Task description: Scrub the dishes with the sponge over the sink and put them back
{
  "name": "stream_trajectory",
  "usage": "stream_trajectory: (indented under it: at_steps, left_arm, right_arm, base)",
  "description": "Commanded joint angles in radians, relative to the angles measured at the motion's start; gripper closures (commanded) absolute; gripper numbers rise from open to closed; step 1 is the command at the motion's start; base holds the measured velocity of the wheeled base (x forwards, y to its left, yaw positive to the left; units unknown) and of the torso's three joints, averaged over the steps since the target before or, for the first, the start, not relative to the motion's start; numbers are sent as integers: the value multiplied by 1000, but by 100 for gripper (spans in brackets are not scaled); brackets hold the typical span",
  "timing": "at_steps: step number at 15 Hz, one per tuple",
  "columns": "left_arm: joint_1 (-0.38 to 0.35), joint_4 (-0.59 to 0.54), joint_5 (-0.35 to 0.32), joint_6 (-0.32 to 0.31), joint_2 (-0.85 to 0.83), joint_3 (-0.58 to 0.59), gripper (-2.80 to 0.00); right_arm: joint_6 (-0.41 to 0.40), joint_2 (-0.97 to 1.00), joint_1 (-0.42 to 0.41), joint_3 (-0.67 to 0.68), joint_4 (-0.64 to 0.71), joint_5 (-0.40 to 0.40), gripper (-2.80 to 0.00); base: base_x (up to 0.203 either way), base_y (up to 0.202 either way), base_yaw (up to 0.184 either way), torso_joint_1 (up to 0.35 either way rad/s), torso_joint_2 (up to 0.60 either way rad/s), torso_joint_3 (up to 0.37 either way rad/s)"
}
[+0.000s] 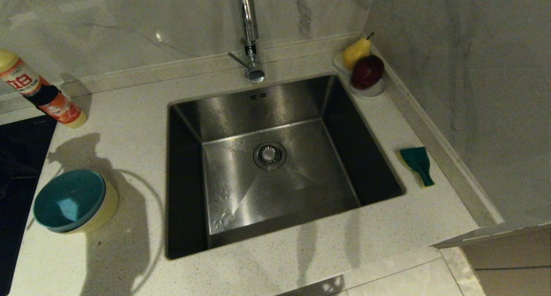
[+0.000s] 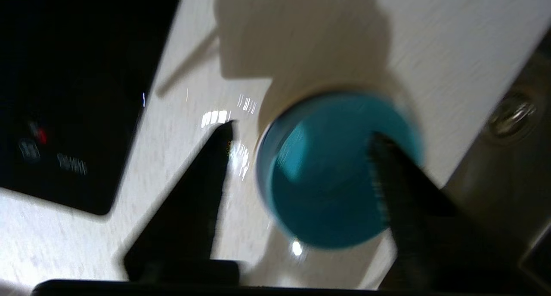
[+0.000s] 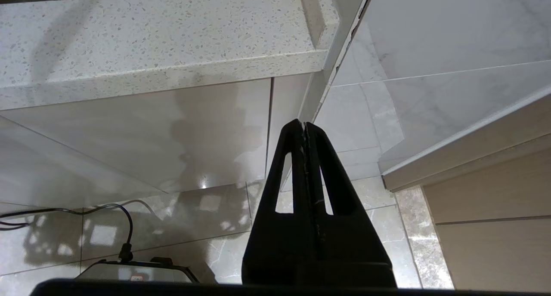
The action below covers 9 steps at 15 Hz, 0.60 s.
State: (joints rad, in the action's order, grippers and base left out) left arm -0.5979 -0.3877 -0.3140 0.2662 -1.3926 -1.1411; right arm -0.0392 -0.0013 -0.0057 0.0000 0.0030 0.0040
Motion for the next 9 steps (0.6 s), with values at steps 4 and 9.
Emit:
stream_trajectory:
  at_steps: [4,9]
  left_arm:
    - [76,77,-15,-195,-53,-155,0]
    - [274,339,120,-378,-116,-157,0]
  right_arm:
    - [-1,1,0,0,0,1,0]
    - [-1,1,0,0,0,1,0]
  base:
    - [0,0,0,0,0,0]
    - [0,0,0,0,0,0]
